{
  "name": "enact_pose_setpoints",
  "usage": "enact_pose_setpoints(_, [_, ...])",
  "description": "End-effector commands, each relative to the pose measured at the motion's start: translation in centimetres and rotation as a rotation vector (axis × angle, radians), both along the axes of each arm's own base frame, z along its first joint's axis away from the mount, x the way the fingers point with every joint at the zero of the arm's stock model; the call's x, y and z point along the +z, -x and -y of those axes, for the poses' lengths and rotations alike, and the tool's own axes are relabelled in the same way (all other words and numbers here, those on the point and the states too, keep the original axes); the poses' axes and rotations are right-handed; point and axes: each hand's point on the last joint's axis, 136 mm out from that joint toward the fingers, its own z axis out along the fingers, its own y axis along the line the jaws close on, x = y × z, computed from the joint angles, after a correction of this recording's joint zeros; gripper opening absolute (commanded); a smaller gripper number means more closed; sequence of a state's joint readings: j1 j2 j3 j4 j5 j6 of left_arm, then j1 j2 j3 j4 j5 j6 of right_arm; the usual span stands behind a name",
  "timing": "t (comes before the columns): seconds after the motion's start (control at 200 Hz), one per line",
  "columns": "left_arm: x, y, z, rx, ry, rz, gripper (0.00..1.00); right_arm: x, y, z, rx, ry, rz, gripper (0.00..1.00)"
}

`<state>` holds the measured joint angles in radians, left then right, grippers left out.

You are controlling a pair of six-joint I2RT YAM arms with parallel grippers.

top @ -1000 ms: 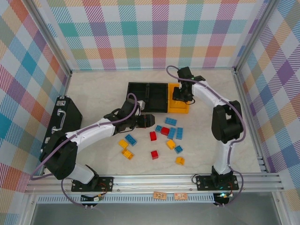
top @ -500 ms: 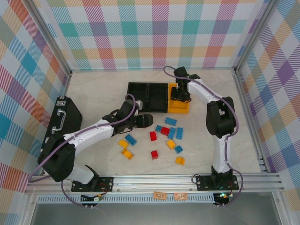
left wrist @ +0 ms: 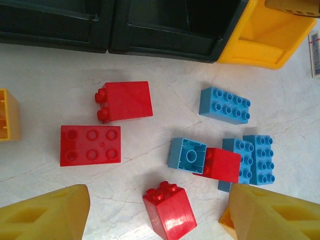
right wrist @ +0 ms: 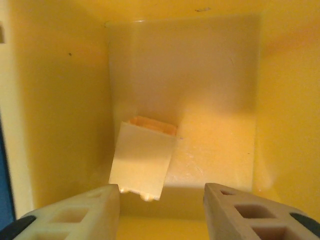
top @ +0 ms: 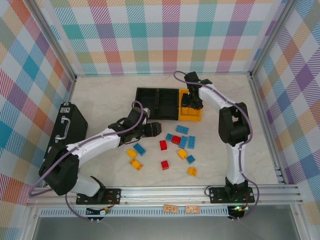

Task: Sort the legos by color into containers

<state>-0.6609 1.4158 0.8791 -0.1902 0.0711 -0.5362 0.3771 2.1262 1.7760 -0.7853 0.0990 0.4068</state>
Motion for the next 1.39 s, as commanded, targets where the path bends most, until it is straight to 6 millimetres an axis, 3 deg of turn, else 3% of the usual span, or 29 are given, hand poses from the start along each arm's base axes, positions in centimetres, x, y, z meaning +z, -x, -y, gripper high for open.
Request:
enact_pose_setpoints(0.0, [0.4,0.7,-0.1,0.010,0.001,-0.003,0.73,5.5,1.2,-0.9,0.023,-0.042,0.108,0.48])
enact_pose_setpoints(0.165, [0.2,0.9,0.5,-0.016,0.012,-0.025,0.74,7.1,4.3,-0.7,0.038,-0.069,0.138,0.50])
enact_pose_setpoints(0.36, [0.0,1.4,1.7,-0.081,0.037,-0.056,0.74,6.9,8.8,0.7,0.042,-0.073,0.112,0.54])
enact_pose_setpoints(0.54, [-0.5,3.0,3.2,-0.189,0.063,-0.088,0.74,5.2,13.3,2.0,0.024,-0.098,0.041,0.56])
enact_pose_setpoints(0.73, [-2.0,4.5,4.2,-0.242,0.015,-0.115,0.74,0.9,16.9,3.3,-0.040,-0.096,-0.061,0.59])
enact_pose_setpoints(0.945, [-3.0,5.1,5.7,-0.274,-0.013,-0.122,0.73,-1.6,18.3,3.0,-0.061,-0.103,-0.115,0.62])
enact_pose_setpoints(1.39, [-4.3,5.3,6.1,-0.278,-0.058,-0.129,0.73,-5.3,19.8,1.6,-0.058,-0.086,-0.195,0.60])
